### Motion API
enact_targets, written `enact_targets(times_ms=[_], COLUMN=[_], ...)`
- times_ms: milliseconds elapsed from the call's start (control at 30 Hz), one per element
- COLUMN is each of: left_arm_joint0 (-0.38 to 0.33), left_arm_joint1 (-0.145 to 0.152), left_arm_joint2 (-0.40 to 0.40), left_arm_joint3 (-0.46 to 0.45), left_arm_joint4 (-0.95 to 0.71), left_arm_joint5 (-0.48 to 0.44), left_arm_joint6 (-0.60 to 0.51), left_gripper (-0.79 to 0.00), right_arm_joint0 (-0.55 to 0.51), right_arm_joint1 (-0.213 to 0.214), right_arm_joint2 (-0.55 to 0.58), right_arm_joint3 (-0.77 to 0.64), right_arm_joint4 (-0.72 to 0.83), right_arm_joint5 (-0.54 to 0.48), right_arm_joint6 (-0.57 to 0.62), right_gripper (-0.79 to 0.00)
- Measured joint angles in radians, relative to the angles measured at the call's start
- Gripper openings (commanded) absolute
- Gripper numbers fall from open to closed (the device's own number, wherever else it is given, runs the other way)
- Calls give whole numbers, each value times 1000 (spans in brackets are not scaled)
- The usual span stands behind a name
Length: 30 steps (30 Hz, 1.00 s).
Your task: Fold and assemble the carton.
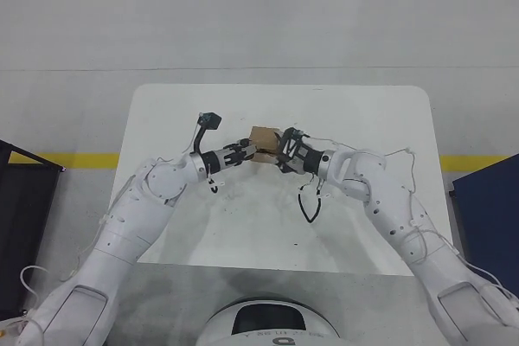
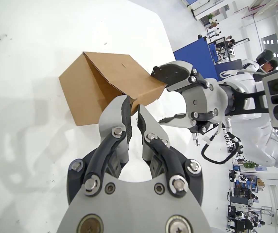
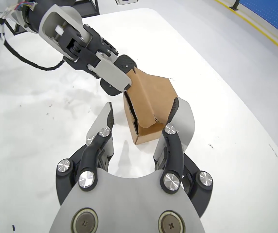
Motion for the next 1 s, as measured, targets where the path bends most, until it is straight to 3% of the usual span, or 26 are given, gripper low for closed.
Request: enact_targets(times_ms=[267,467,567,633,933,967,1000], left_arm_joint0=[9,9,9,8,11,12,14], left_arm_joint1=[4,6,6,6,10,10,11], left_arm_joint2=[-13,-20,-23,-25,-42,-43,-46], left_arm_joint3=[-8,-12,-13,-12,-10,-11,-12], left_arm_joint4=[-3,-11,-18,-23,-47,-48,-51], left_arm_joint5=[-2,-8,-13,-18,-44,-47,-52], left_arm_joint6=[-5,-11,-13,-14,-16,-16,-15], left_gripper=[-785,-785,-785,-785,-785,-683,-345], right_arm_joint0=[27,34,32,30,15,12,9], right_arm_joint1=[-14,-23,-28,-31,-36,-35,-35], right_arm_joint2=[-34,-54,-65,-72,-69,-67,-63], right_arm_joint3=[-4,-25,-41,-52,-92,-96,-100], right_arm_joint4=[-64,-116,-150,-173,-213,-214,-217], right_arm_joint5=[47,107,147,172,194,192,190], right_arm_joint6=[28,72,102,122,150,150,150], right_gripper=[-486,-551,-656,-785,-785,-785,-785])
